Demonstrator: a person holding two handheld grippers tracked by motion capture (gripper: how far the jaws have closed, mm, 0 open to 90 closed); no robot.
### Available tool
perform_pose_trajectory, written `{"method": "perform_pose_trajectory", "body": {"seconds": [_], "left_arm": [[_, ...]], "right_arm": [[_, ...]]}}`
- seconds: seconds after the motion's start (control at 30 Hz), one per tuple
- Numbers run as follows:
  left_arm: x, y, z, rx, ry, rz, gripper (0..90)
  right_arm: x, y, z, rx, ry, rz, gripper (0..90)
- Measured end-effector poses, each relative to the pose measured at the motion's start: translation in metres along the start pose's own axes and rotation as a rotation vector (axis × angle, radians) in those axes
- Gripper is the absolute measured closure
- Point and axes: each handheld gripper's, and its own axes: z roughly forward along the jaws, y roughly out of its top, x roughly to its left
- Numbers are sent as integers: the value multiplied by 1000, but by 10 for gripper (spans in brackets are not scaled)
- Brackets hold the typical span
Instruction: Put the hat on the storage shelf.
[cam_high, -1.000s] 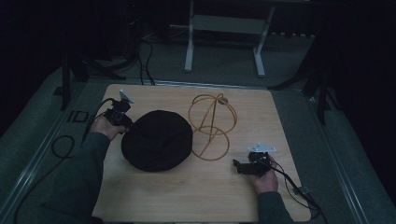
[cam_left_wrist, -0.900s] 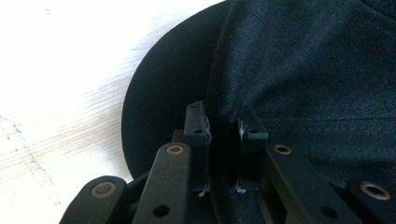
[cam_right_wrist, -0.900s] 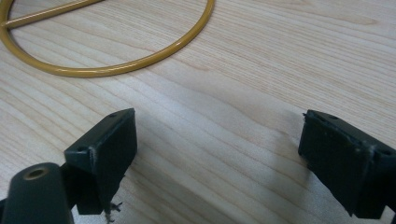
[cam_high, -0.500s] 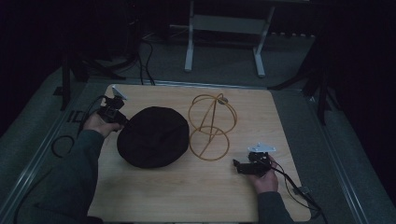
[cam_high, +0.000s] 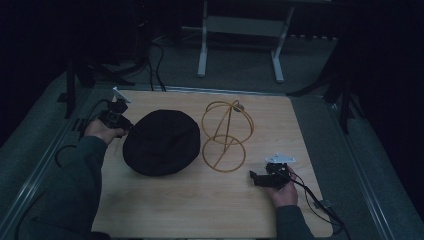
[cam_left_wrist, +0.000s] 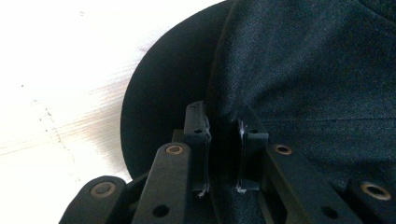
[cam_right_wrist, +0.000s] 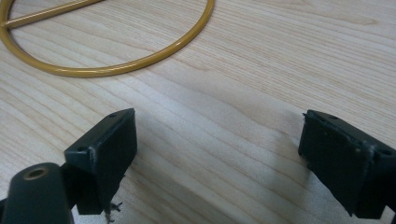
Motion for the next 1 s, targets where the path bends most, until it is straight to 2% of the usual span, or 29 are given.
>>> {"method": "perform_pose_trajectory", "body": {"seconds": [0.37,1.0], "left_arm": [[4,1,-15,-22,-21,-24,781],[3,11,-40,-52,-18,-40,781]], "right_arm": [[0,0,0,0,0,0,115],[0,0,0,0,0,0,115]]}}
